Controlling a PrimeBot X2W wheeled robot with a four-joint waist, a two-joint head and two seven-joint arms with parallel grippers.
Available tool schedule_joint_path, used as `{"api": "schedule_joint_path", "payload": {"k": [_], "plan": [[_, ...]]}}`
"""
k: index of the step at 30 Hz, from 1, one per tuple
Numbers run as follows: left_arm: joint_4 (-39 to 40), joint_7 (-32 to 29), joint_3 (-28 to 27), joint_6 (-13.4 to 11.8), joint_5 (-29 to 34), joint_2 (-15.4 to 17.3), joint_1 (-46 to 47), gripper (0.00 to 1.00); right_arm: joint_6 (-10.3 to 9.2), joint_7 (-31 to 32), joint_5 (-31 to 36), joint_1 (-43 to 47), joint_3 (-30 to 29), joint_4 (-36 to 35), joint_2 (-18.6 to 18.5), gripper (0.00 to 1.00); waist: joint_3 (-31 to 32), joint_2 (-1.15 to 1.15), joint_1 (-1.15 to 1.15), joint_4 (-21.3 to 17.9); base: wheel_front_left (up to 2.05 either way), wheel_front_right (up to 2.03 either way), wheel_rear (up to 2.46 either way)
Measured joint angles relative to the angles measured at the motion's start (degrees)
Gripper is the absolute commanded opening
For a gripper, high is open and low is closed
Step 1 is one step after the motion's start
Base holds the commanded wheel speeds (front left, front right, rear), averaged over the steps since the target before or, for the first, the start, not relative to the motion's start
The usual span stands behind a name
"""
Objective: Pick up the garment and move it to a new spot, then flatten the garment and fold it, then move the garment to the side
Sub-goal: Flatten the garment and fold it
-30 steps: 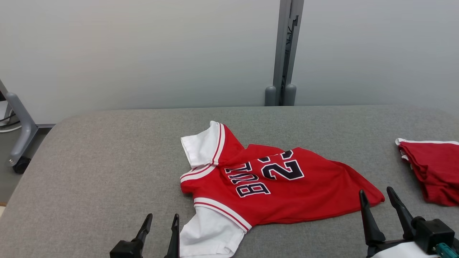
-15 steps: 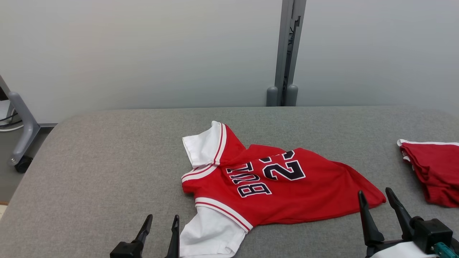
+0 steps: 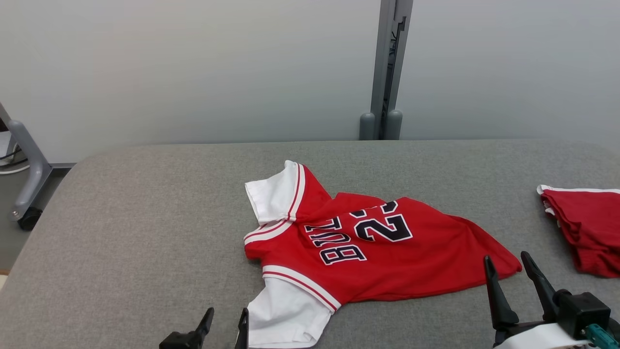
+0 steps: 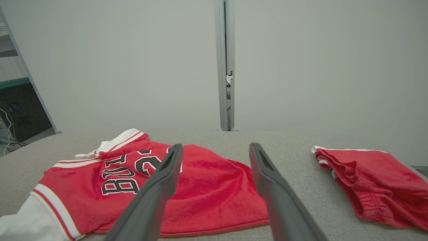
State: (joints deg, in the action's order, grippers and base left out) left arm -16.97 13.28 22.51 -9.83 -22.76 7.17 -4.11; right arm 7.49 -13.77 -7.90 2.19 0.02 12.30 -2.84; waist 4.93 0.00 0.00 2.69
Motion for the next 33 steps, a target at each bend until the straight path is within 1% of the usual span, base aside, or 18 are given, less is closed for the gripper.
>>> {"api": "schedule_joint_path", "payload": {"k": [4, 7, 10, 21, 22, 23, 25, 26, 27, 28, 29, 31, 32, 33], "plan": [[-2.9, -2.7, 0.5, 0.7, -1.6, -0.7, 0.2, 1.00, 0.00, 0.1, 0.1, -0.5, 0.2, 0.2, 0.0, 1.00, -0.5, 0.00, 0.00, -0.5, 0.00, 0.00, 0.00], [-6.8, -3.9, 0.0, 1.3, -3.8, -1.4, 1.4, 1.00, 0.00, 0.1, 0.1, -0.9, 0.5, 0.5, 0.1, 1.00, -0.9, 0.00, 0.00, -1.5, 0.00, 0.00, 0.00], [-10.4, -4.7, 0.2, 1.5, -4.5, -1.9, 2.1, 1.00, 0.00, 0.2, 0.3, -1.1, 0.5, 0.6, 0.1, 1.00, -1.2, 0.00, 0.00, -2.5, 0.00, 0.00, 0.00], [-21.1, -2.9, -1.0, 2.3, -7.2, -2.8, 5.4, 1.00, 0.00, 0.6, 0.9, -1.4, 0.2, 0.4, 0.0, 1.00, -2.1, 0.00, 0.00, -6.0, 0.00, 0.00, 0.00], [-21.9, -2.6, -0.9, 2.4, -7.3, -2.9, 5.7, 0.98, 0.00, 0.7, 1.0, -1.4, 0.1, 0.3, 0.0, 1.00, -2.2, 0.00, 0.00, -6.3, 0.00, 0.00, 0.00], [-22.7, -2.6, -0.9, 2.6, -7.6, -3.0, 6.0, 0.93, 0.00, 0.7, 1.0, -1.4, 0.2, 0.3, 0.1, 1.00, -2.2, 0.00, 0.00, -6.5, 0.00, 0.00, 0.00], [-24.3, -2.3, -0.8, 2.8, -7.9, -3.1, 6.8, 0.61, 0.00, 0.7, 1.1, -1.4, 0.1, 0.3, 0.0, 1.00, -2.3, 0.00, 0.00, -6.9, 0.00, 0.00, 0.00], [-24.9, -2.1, -0.8, 3.1, -8.1, -3.2, 7.2, 0.49, 0.00, 0.9, 1.2, -1.4, 0.1, 0.2, 0.0, 1.00, -2.4, 0.00, 0.00, -7.1, 0.00, 0.00, 0.00], [-25.6, -2.1, -0.7, 3.2, -8.2, -3.2, 7.5, 0.40, 0.00, 0.9, 1.2, -1.4, 0.1, 0.2, 0.0, 1.00, -2.4, 0.00, 0.00, -7.2, 0.00, 0.00, 0.00], [-26.3, -1.9, -0.5, 3.4, -8.4, -3.3, 7.9, 0.29, 0.00, 0.9, 1.2, -1.4, 0.0, 0.2, 0.0, 1.00, -2.5, 0.00, 0.00, -7.3, 0.00, 0.00, 0.00], [-26.9, -1.8, -0.3, 3.7, -8.5, -3.4, 8.2, 0.29, 0.00, 1.0, 1.3, -1.4, -0.1, 0.1, 0.0, 1.00, -2.5, 0.00, 0.00, -7.4, 0.00, 0.00, 0.00], [-28.0, -1.5, 0.2, 4.2, -8.5, -3.7, 8.8, 0.03, 0.00, 1.1, 1.3, -1.4, -0.2, 0.1, 0.0, 1.00, -2.5, 0.00, 0.00, -7.4, 0.00, 0.00, 0.00], [-28.4, -1.4, 0.6, 4.6, -8.6, -3.7, 9.1, 0.00, 0.00, 1.1, 1.3, -1.4, -0.4, 0.1, 0.1, 1.00, -2.5, 0.00, 0.00, -7.4, 0.00, 0.00, 0.00], [-28.7, -1.1, 0.8, 4.9, -8.6, -3.9, 9.3, 0.00, 0.00, 1.1, 1.4, -1.4, -0.6, 0.2, 0.1, 1.00, -2.5, 0.00, 0.00, -7.3, 0.00, 0.00, 0.00]]}}
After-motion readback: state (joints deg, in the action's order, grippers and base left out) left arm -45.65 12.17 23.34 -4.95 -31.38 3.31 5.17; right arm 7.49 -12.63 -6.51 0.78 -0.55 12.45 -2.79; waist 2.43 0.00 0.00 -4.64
